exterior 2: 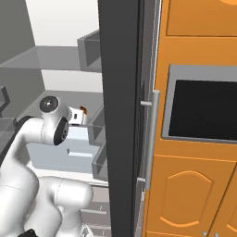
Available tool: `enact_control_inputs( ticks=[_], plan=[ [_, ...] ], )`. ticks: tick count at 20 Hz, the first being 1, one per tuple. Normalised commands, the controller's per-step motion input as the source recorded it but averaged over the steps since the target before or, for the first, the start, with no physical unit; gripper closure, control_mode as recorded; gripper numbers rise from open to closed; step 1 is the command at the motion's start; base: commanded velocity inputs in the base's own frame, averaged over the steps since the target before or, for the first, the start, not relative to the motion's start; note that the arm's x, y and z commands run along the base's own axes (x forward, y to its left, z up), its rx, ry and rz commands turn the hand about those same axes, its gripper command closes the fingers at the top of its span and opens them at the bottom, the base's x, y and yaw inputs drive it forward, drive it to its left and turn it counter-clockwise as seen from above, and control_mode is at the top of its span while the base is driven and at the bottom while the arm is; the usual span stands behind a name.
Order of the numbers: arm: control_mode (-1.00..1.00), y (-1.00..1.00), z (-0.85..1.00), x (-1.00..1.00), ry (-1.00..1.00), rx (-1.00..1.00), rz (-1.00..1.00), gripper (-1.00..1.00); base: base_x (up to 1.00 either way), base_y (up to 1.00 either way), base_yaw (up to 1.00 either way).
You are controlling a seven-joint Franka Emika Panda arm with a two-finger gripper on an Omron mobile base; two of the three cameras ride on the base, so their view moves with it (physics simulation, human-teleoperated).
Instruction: Place one potato and one chicken drumstick in each tupperware on the nearby counter, to pack two identical lunches.
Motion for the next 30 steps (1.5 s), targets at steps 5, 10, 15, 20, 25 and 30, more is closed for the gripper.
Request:
enact_control_inputs(
  ticks=[5, 10, 15, 20, 25, 30],
  plan=[
    [-1.00, 0.19, -0.01, 0.85, 0.08, 0.00, 0.00, -1.00, 0.00, 0.00, 0.00],
    [-1.00, 0.11, -0.02, 0.79, 0.12, 0.00, 0.00, -1.00, 0.00, 0.00, 0.00],
    [-1.00, 0.01, -0.20, 0.64, 0.09, 0.00, 0.00, -1.00, 0.00, 0.00, 0.00],
    [-1.00, 0.00, -0.48, 0.47, 0.00, 0.00, 0.00, -1.00, 0.00, 0.00, 0.00],
    [-1.00, 0.02, -0.48, 0.49, 0.00, 0.00, 0.03, -1.00, 0.00, 0.00, 0.00],
    [-1.00, 0.00, -0.19, 0.60, 0.00, 0.00, 0.01, -1.00, 0.00, 0.00, 0.00]
  ],
)
